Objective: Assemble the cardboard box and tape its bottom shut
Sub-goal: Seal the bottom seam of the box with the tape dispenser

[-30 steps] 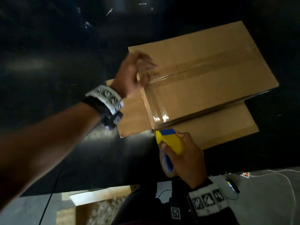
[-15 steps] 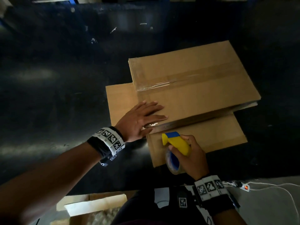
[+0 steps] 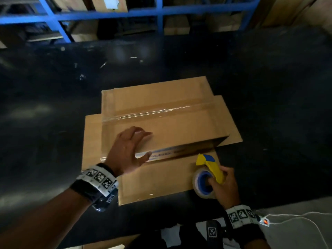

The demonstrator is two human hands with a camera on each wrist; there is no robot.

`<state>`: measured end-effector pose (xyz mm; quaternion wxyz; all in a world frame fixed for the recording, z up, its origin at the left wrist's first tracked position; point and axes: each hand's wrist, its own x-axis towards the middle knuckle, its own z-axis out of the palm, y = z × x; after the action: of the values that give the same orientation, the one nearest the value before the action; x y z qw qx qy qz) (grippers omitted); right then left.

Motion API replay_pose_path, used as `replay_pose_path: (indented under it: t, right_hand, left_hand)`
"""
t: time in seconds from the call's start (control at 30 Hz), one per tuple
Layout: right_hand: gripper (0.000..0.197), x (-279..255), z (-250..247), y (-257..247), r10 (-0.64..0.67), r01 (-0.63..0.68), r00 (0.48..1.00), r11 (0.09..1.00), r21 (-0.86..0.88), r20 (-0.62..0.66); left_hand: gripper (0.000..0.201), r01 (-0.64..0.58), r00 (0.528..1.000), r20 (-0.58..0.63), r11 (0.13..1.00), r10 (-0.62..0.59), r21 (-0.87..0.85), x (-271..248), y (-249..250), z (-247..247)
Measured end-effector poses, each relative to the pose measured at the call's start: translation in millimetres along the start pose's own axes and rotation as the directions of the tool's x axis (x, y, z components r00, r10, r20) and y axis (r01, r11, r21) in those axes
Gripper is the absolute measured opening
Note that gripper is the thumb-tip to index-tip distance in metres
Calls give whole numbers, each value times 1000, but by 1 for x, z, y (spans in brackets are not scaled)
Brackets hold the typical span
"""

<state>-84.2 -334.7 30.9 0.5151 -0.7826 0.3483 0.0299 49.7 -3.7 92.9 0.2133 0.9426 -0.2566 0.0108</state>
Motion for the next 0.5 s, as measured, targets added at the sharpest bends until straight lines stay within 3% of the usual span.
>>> replay_pose_path:
  t: [0.13,0.23,0.37,0.5]
  right_hand:
    - [40,40,-40,30,63,-53,991,995,79,-120]
    - [41,71,-69,50,62,-67,977,998,-19,-203]
    - [31,102,-101,69,65,-105,977,976,-193,-203]
    - [23,127,-120,85,42,-86,987,954,-288,-155]
  left_hand:
    - [61,-131,991,12,987,133,-97,50,79,46]
    - [64,-192,978,69,976,199,-98,90,136,82]
    - [77,-207,963,186,977,195,45,132,181,120]
    - [85,-210,960,231,952,158,221,142,186,141]
